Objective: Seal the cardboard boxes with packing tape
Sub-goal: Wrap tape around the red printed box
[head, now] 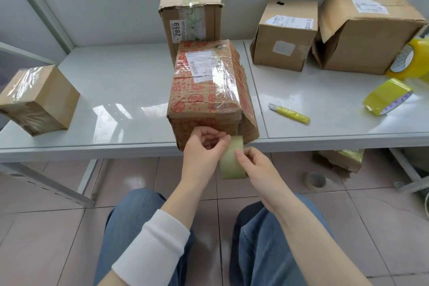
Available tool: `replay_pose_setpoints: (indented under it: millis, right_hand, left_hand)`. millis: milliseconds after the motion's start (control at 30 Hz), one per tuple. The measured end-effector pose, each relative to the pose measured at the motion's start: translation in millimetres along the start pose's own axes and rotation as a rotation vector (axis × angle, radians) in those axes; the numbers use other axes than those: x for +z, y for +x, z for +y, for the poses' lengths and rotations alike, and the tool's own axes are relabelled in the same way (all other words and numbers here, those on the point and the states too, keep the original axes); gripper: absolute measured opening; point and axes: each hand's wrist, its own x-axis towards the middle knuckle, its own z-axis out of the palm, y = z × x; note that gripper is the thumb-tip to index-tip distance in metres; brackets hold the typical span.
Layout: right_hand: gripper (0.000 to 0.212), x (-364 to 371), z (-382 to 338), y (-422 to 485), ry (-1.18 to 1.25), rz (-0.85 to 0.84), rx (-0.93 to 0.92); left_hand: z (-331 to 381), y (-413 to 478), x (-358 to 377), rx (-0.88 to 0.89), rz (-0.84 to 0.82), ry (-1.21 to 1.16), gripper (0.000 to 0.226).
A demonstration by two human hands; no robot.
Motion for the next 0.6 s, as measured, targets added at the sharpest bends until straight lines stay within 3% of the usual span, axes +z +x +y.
replay_pose_setpoints:
  millis: [100,267,400,500,600]
  right_hand:
    - [0.020,-21,1,10,-0.033,0.142,-0.028]
    - [0.013,-76,4,64,-0.466,0.470,-0.248]
    - [0.034,-106,22,116,-0.951,0.506,-0.284]
    - [0.040,-113,29,132,-1.086,0.489,-0.271]
    - [0.032,-112,27,135,-1.143,0.558,-0.324]
  left_hand:
    - [0,1,0,0.032,0.004,0.005,0.013]
    - [-3,2,0,0.056,-0.013,0.027,0.010]
    - [-7,3,1,0.072,-0.014,0.033,0.013]
    - [-9,4,0,0.084,-0.020,0.041,0.015]
    - [-11,5,-1,0.098,-0.024,0.057,0.013]
